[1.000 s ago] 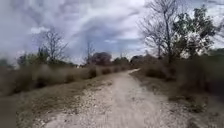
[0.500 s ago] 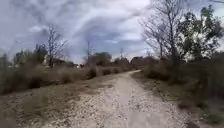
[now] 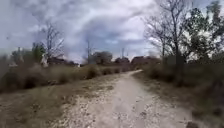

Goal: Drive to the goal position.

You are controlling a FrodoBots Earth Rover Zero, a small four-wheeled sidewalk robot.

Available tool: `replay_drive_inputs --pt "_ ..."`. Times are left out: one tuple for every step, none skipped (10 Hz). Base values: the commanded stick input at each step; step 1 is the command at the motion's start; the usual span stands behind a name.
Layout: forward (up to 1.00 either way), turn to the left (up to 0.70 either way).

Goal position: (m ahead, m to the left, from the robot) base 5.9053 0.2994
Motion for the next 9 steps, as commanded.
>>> replay_drive_inputs --pt "0.5 -0.36" --pt "0.5 -0.1" --pt "0.5 0.0" --pt "0.5 0.0" --pt "0.5 0.0" --pt "0.5 0.0" --pt "0.5 0.0" --pt "0.5 0.0" --pt "0.5 0.0"
